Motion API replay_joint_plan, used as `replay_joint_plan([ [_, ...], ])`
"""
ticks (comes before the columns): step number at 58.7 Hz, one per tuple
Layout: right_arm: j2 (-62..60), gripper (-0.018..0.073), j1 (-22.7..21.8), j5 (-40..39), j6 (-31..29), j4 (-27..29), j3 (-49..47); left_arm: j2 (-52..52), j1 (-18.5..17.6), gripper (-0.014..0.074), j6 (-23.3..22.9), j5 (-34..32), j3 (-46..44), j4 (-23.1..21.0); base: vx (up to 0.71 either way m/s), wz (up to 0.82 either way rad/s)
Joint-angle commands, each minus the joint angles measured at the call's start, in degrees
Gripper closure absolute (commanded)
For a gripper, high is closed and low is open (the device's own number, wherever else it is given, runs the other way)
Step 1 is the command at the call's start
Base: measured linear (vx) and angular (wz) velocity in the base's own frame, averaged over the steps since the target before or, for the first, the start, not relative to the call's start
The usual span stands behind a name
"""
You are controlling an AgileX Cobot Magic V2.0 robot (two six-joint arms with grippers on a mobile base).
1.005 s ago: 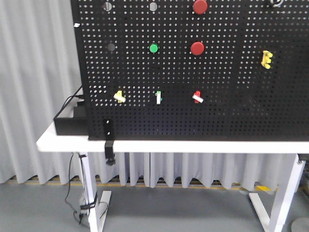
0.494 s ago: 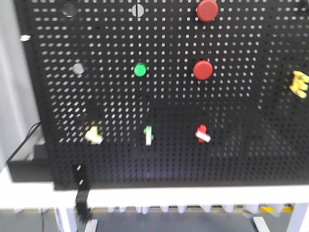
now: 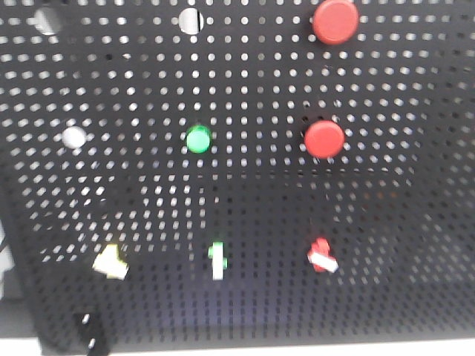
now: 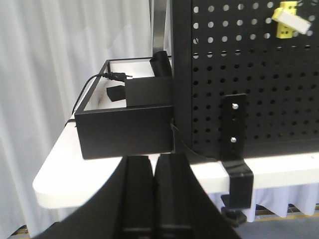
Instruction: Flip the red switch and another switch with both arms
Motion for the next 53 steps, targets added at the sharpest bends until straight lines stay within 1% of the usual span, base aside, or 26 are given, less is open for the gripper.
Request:
replay_joint_plan([
  [1,-0.3,0.0566,-0.2,-4.6,-0.4,-0.3,0.3,-0.5,0.1,0.0594,-0.3,-4.9,1.0,-0.1,0.14,0.0],
  [23,-0.3,0.0566,-0.2,-4.6,-0.4,-0.3,0.3,-0.5,0.1,0.0594,-0.3,-4.9,1.0,-0.1,0.09,0.01],
  [53,-0.3,0.0566,-0.2,-4.7,-0.4,-0.3,0.3,-0.5,0.1,0.0594,-0.3,-5.4,1.0,-0.1,0.01,0.0],
])
